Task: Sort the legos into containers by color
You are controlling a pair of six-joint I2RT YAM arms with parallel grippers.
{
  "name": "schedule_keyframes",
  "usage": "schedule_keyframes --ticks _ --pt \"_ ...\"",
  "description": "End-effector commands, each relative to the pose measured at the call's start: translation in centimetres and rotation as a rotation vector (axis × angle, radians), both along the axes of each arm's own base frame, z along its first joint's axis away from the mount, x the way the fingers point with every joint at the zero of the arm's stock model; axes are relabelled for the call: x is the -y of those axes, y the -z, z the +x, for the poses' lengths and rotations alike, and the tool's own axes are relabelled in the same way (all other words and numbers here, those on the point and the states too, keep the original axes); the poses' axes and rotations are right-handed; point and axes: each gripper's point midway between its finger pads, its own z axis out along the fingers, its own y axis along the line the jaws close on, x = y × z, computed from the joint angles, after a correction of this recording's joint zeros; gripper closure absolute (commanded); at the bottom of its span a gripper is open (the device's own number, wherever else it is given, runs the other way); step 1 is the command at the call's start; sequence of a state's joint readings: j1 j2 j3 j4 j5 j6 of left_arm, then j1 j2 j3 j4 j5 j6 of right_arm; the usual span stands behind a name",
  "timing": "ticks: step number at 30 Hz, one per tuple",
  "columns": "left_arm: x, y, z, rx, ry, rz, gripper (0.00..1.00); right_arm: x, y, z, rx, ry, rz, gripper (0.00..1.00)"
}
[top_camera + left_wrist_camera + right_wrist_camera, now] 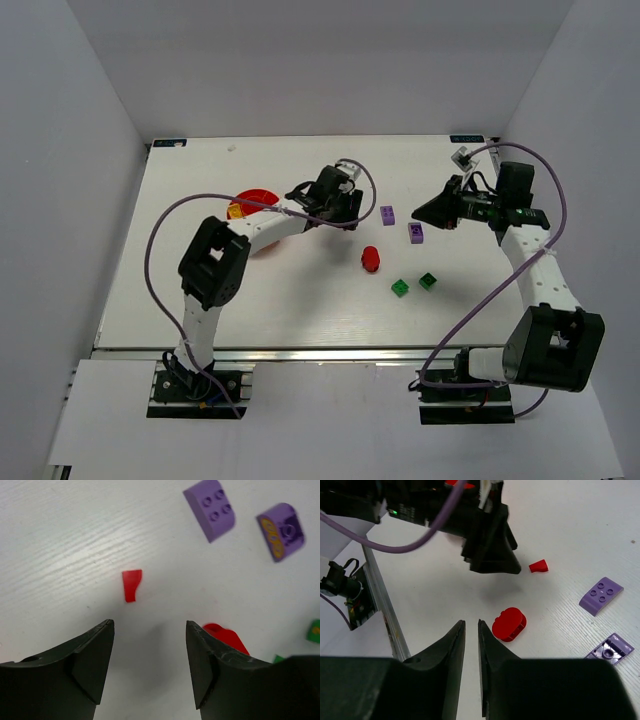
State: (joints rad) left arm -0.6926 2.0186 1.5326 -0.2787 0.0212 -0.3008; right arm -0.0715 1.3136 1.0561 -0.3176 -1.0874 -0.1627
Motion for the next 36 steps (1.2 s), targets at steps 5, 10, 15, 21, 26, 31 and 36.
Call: schedule_keyframes --ticks 5,10,15,21,26,31,36 --pt "0.5 0.7 3.8 0.108 -0.092 0.168 0.31 1.1 -1.4 -1.5 0.099 -0.032 0.028 0.75" --pt "1.5 2.3 4.3 0.110 -0.102 0.206 0.32 1.5 -1.3 -1.8 0.089 -0.040 0.050 0.74" --pt "1.7 3.3 4.6 0.111 -0.120 0.226 0.37 1.7 -1.3 -1.9 0.082 -0.044 0.065 0.74" --pt "1.5 3.9 4.5 0.101 -0.120 0.245 0.51 1.9 -1.4 -2.1 0.081 -0.042 0.073 0.74" --pt "1.3 4.1 4.5 0.103 -0.125 0.257 0.62 2.1 -1.5 -2.3 0.078 -0.038 0.082 0.74" --pt "1.5 2.9 4.5 0.118 -0.122 0.235 0.84 2.2 -1.4 -2.3 0.078 -0.032 0.089 0.74" --pt "2.3 -3.6 3.4 0.196 -0.051 0.108 0.93 2.2 -0.8 -2.2 0.067 -0.024 0.085 0.74"
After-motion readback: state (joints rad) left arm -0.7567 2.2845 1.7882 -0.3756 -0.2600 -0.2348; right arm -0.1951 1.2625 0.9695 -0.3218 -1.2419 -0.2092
